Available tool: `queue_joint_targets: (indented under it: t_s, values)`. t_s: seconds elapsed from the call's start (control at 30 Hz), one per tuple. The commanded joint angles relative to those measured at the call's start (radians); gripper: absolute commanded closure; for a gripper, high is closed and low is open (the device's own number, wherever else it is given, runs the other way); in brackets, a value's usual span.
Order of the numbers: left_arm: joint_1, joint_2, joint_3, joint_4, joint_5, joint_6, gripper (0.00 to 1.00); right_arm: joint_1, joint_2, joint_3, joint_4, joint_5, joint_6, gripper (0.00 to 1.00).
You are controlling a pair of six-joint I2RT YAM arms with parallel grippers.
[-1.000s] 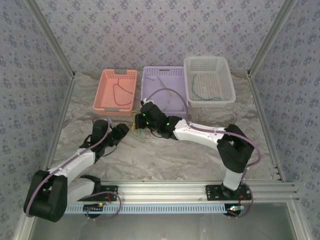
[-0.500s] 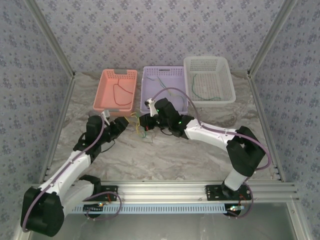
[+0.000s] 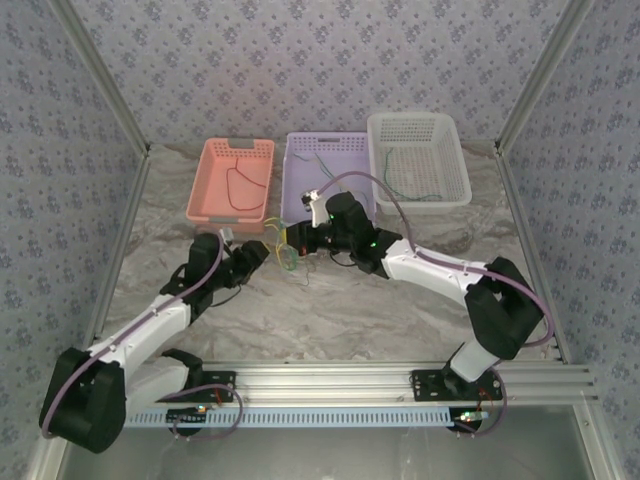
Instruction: Untangle the cables
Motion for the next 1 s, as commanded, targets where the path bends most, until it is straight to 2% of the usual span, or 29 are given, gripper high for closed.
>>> queue_joint_targets:
  t_s: [0.0, 0.07, 0.17, 0.23, 0.33, 0.4, 0.53, 0.67, 0.73, 0.87, 0.97]
  values:
    - [-0.038, -0.048, -0.029, 0.064, -0.041, -0.048, 0.47, -0.018, -0.049, -0.015, 0.028, 0.001, 0.040, 1.00]
    - [-0.099, -0.110, -0.027, 0.017, -0.084, -0.030, 0.49, -0.032, -0.063, -0.015, 0.011, 0.041, 0.065, 1.00]
    - [-0.223, -0.220, -0.009, -0.143, -0.228, 0.039, 0.55, -0.061, -0.069, -0.011, -0.010, 0.097, 0.140, 1.00]
    - [-0.289, -0.298, -0.050, -0.177, -0.303, 0.050, 0.56, -0.072, -0.065, 0.002, -0.032, 0.133, 0.190, 1.00]
    - [-0.379, -0.398, -0.147, -0.085, -0.375, 0.106, 0.55, -0.072, -0.055, 0.037, -0.086, 0.192, 0.251, 1.00]
    - [-0.434, -0.417, -0.180, -0.023, -0.416, 0.182, 0.50, -0.066, -0.051, 0.062, -0.125, 0.238, 0.297, 1.00]
    - [-0.536, -0.361, -0.209, 0.126, -0.513, 0.363, 0.38, -0.044, -0.055, 0.126, -0.224, 0.317, 0.382, 1.00]
    - [-0.608, -0.237, -0.179, 0.254, -0.584, 0.511, 0.26, -0.005, -0.064, 0.235, -0.371, 0.419, 0.440, 1.00]
    - [-0.629, -0.162, -0.147, 0.302, -0.606, 0.558, 0.23, 0.012, -0.063, 0.267, -0.413, 0.451, 0.467, 1.00]
    - [-0.692, -0.013, -0.083, 0.407, -0.741, 0.659, 0.17, 0.040, -0.062, 0.301, -0.442, 0.484, 0.530, 1.00]
    - [-0.707, 0.065, -0.030, 0.445, -0.816, 0.715, 0.13, 0.060, -0.067, 0.307, -0.451, 0.503, 0.556, 1.00]
